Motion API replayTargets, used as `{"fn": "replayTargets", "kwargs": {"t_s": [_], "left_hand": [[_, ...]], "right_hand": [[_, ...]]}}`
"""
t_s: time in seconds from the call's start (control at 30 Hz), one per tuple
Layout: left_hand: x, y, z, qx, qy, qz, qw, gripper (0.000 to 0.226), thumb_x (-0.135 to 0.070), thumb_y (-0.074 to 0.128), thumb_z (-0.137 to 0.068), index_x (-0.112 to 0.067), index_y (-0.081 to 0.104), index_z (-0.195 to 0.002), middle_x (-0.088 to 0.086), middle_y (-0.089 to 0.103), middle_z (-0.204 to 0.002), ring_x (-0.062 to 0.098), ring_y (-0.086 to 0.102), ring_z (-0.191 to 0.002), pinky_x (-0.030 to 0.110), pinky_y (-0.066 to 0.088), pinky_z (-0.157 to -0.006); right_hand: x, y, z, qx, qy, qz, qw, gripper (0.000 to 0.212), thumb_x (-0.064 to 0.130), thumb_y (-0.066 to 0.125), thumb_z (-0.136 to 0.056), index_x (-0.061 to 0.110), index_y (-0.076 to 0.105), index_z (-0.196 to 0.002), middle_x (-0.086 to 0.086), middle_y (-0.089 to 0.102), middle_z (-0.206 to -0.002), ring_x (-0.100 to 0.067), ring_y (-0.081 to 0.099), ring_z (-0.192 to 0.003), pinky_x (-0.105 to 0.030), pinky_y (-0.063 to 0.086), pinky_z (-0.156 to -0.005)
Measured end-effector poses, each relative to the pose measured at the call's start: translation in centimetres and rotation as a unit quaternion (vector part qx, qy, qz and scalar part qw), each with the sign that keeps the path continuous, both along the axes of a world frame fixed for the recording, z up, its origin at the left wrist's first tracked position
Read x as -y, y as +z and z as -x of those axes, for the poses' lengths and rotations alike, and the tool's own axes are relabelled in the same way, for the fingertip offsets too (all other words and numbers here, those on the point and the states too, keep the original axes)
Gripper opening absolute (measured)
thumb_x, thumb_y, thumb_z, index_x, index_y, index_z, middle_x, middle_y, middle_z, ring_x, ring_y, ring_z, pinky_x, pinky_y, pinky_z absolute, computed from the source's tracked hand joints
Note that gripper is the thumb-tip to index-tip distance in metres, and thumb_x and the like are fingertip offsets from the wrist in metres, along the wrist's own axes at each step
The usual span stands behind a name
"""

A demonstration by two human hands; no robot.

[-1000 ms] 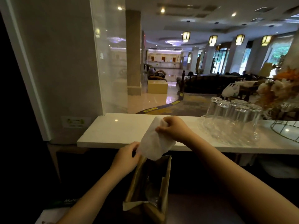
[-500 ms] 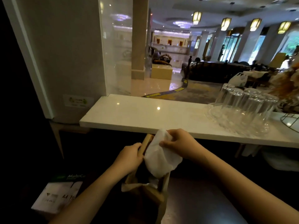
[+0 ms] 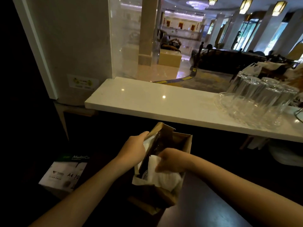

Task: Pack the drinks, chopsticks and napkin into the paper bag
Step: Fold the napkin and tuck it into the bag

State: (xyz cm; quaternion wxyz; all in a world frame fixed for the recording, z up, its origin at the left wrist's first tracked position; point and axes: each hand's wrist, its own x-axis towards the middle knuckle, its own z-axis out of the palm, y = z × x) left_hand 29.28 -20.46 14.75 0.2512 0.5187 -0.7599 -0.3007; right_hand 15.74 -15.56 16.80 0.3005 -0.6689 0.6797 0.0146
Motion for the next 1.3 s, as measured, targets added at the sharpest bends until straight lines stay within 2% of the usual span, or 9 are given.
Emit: {"fn": "replayTargets", "kwargs": {"t_s": [0.27,0.53,0.67,0.8,0.9,1.03,1.17,1.23,1.3], "left_hand": [[-1.4,0.5,0.8,0.055,-0.018,0.04,0.998,0.054,-0.002,0.037,-0.092,-0.026,0.029,-0.14,0.011,0.059,-0.117,0.026,0.06,-0.096,0.038,0.055,-0.079],[-2.2,0.0,1.2,0.041,-0.073,0.055,0.995,0.058,-0.003,0.041,-0.091,-0.032,0.027,-0.14,0.01,0.061,-0.113,0.025,0.06,-0.094,0.039,0.054,-0.081],[-2.0,0.0,1.2,0.032,-0.072,0.055,0.995,0.06,-0.001,0.039,-0.09,-0.031,0.027,-0.141,0.011,0.06,-0.11,0.026,0.059,-0.091,0.036,0.052,-0.074],[-1.6,0.0,1.1,0.02,-0.062,0.067,0.996,0.059,-0.002,0.041,-0.09,-0.029,0.028,-0.14,0.011,0.06,-0.108,0.022,0.058,-0.086,0.034,0.053,-0.074],[-1.3,0.0,1.0,0.003,-0.062,0.069,0.996,0.058,-0.002,0.042,-0.089,-0.027,0.03,-0.14,0.011,0.061,-0.113,0.024,0.06,-0.095,0.037,0.054,-0.082],[-1.4,-0.3,1.1,0.006,-0.072,0.051,0.996,0.057,-0.002,0.042,-0.09,-0.028,0.031,-0.14,0.011,0.059,-0.12,0.023,0.06,-0.099,0.038,0.054,-0.084],[-1.5,-0.8,1.1,0.004,-0.075,0.063,0.995,0.053,-0.005,0.041,-0.091,-0.028,0.033,-0.138,0.009,0.062,-0.113,0.017,0.06,-0.083,0.025,0.051,-0.067],[-1.2,-0.7,0.8,-0.006,-0.077,0.069,0.995,0.049,-0.01,0.042,-0.092,-0.028,0.036,-0.137,0.006,0.063,-0.109,0.009,0.055,-0.075,0.014,0.042,-0.061],[-0.9,-0.2,0.3,-0.011,-0.078,0.073,0.994,0.048,-0.014,0.047,-0.091,-0.029,0.037,-0.136,0.002,0.062,-0.112,0.01,0.058,-0.085,0.016,0.045,-0.069]], "right_hand": [[3.5,-2.9,-0.4,-0.025,-0.031,-0.073,0.997,0.045,0.026,0.062,-0.086,0.005,0.054,-0.125,-0.013,0.056,-0.13,-0.029,0.052,-0.119,-0.034,0.043,-0.089],[3.5,-8.0,1.1,-0.017,-0.117,0.025,0.993,0.03,0.014,0.053,-0.087,0.006,0.056,-0.116,-0.016,0.06,-0.118,-0.03,0.056,-0.107,-0.035,0.045,-0.086],[2.9,-9.1,1.1,-0.077,-0.102,0.069,0.989,0.047,0.027,0.046,-0.092,0.011,0.037,-0.135,-0.016,0.036,-0.14,-0.036,0.033,-0.127,-0.047,0.032,-0.104],[1.8,-8.7,0.8,-0.116,-0.073,0.084,0.987,0.068,0.038,0.054,-0.087,0.011,0.024,-0.14,-0.015,0.03,-0.144,-0.036,0.029,-0.131,-0.047,0.032,-0.105],[1.4,-8.4,0.3,-0.14,-0.02,-0.011,0.99,0.102,0.05,0.065,-0.076,0.009,0.005,-0.147,-0.016,0.014,-0.155,-0.039,0.017,-0.139,-0.05,0.026,-0.113],[1.4,-9.1,0.6,-0.171,0.003,-0.09,0.981,0.116,0.052,0.066,-0.074,0.008,-0.014,-0.146,-0.015,-0.008,-0.158,-0.037,-0.001,-0.145,-0.052,0.013,-0.117],[1.5,-9.0,0.8,-0.15,0.001,-0.078,0.986,0.108,0.054,0.064,-0.076,0.009,-0.003,-0.148,-0.014,-0.006,-0.159,-0.037,0.0,-0.145,-0.052,0.014,-0.118],[1.6,-7.2,1.1,-0.12,0.011,-0.028,0.992,0.093,0.052,0.062,-0.078,0.01,0.015,-0.146,-0.014,0.011,-0.157,-0.036,0.014,-0.142,-0.049,0.024,-0.116],[1.6,-4.3,1.8,-0.085,0.015,0.056,0.995,0.071,0.045,0.062,-0.081,0.013,0.035,-0.139,-0.013,0.035,-0.146,-0.031,0.034,-0.132,-0.043,0.036,-0.108]]}}
